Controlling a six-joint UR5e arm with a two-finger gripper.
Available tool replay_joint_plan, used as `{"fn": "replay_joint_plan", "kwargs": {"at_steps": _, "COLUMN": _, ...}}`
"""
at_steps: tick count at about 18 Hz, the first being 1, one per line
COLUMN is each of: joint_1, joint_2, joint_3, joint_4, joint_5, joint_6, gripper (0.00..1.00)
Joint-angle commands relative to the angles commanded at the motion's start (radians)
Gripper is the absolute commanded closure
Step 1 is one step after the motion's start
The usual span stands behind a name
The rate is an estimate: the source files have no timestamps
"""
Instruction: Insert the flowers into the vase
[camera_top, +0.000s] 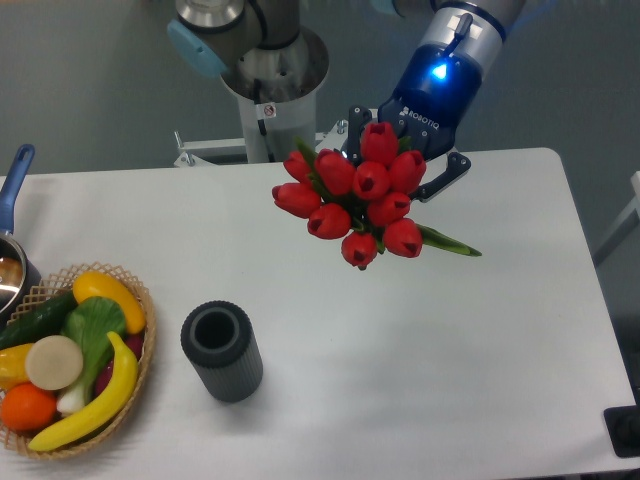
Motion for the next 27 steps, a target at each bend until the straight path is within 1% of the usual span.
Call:
{"fn": "replay_joint_plan", "kwargs": {"at_steps": 9, "joint_1": -0.002, "joint_2": -0.002, "joint_3": 0.002, "joint_4": 0.008, "joint_5": -0.005, "joint_6": -0.002, "gripper": 0.62}}
{"fn": "replay_joint_plan", "kwargs": {"at_steps": 12, "joint_1": -0.002, "joint_2": -0.011, "joint_3": 0.003, "joint_4": 0.008, "joint_5": -0.067, "joint_6": 0.0, "gripper": 0.62}}
{"fn": "replay_joint_plan", "kwargs": {"at_steps": 14, "joint_1": -0.005, "joint_2": -0.012, "joint_3": 0.003, "joint_4": 0.008, "joint_5": -0.083, "joint_6": 0.002, "gripper": 0.62}}
{"fn": "replay_joint_plan", "kwargs": {"at_steps": 16, "joint_1": -0.026, "joint_2": -0.026, "joint_3": 0.012, "joint_4": 0.017, "joint_5": -0.089, "joint_6": 0.009, "gripper": 0.62}}
{"fn": "replay_joint_plan", "kwargs": {"at_steps": 18, "joint_1": -0.06, "joint_2": -0.057, "joint_3": 0.023, "joint_4": 0.055, "joint_5": -0.119, "joint_6": 0.008, "gripper": 0.62}}
{"fn": "replay_joint_plan", "kwargs": {"at_steps": 19, "joint_1": -0.078, "joint_2": -0.06, "joint_3": 0.023, "joint_4": 0.058, "joint_5": -0.129, "joint_6": 0.009, "gripper": 0.62}}
{"fn": "replay_joint_plan", "kwargs": {"at_steps": 21, "joint_1": -0.118, "joint_2": -0.086, "joint_3": 0.029, "joint_4": 0.078, "joint_5": -0.138, "joint_6": 0.009, "gripper": 0.62}}
{"fn": "replay_joint_plan", "kwargs": {"at_steps": 22, "joint_1": -0.136, "joint_2": -0.09, "joint_3": 0.032, "joint_4": 0.084, "joint_5": -0.156, "joint_6": 0.009, "gripper": 0.62}}
{"fn": "replay_joint_plan", "kwargs": {"at_steps": 24, "joint_1": -0.146, "joint_2": -0.101, "joint_3": 0.032, "joint_4": 0.087, "joint_5": -0.222, "joint_6": 0.012, "gripper": 0.62}}
{"fn": "replay_joint_plan", "kwargs": {"at_steps": 27, "joint_1": -0.153, "joint_2": -0.124, "joint_3": 0.023, "joint_4": 0.087, "joint_5": -0.336, "joint_6": 0.069, "gripper": 0.62}}
